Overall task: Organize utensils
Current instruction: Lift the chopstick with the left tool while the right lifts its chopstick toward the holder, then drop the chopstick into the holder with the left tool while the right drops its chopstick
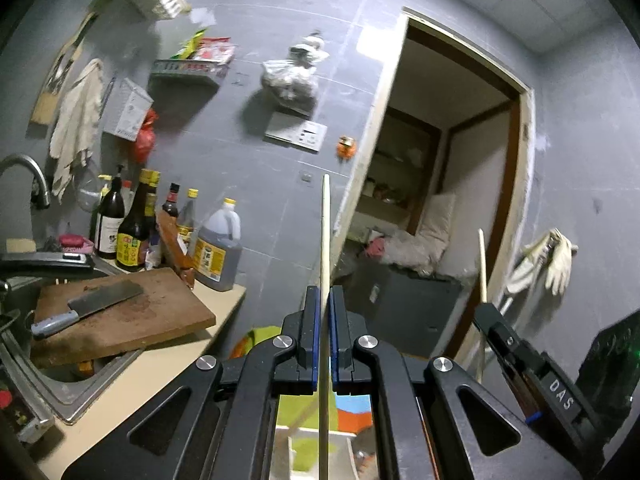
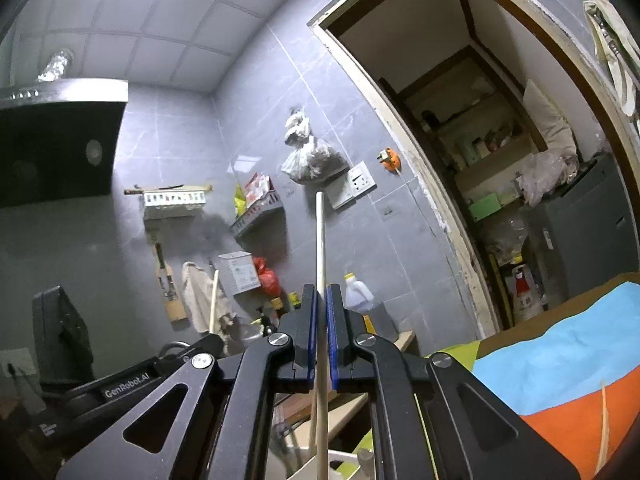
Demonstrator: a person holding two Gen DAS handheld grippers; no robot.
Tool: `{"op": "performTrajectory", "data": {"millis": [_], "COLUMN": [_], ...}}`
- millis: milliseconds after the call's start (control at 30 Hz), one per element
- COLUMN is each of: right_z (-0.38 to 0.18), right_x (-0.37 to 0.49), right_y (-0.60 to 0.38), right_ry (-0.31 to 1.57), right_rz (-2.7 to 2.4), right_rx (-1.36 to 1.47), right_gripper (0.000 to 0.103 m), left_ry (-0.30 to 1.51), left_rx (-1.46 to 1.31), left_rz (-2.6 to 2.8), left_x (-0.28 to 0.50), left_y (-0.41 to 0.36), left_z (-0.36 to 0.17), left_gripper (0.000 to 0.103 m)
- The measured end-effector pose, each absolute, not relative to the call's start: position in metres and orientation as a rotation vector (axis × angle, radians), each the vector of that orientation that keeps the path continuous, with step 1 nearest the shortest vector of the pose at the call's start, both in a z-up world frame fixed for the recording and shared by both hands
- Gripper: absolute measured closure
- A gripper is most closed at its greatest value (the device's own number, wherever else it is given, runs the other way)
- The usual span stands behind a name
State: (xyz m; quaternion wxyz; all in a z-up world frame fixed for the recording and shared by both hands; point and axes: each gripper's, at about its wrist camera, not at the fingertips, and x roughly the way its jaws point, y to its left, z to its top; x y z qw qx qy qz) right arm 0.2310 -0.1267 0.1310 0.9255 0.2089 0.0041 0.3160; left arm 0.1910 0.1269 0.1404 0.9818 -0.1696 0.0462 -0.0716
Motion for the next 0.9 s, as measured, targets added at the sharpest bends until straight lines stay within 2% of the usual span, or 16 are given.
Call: {"op": "performTrajectory", "data": {"millis": [900], "right_z": [0.08], "right_x": [0.237], "right_y": [-0.093], "right_ry": [-0.042], "right_rz": [0.504], "right_rx": [0.226], "right_gripper": [0.1], "left_ry": [0.093], "left_rx": [-0.349], "left_rz": [-0.038], "left_x": [0.221], "left_y": [0.132], "left_z": [0.085], "left_gripper": [0.1]}}
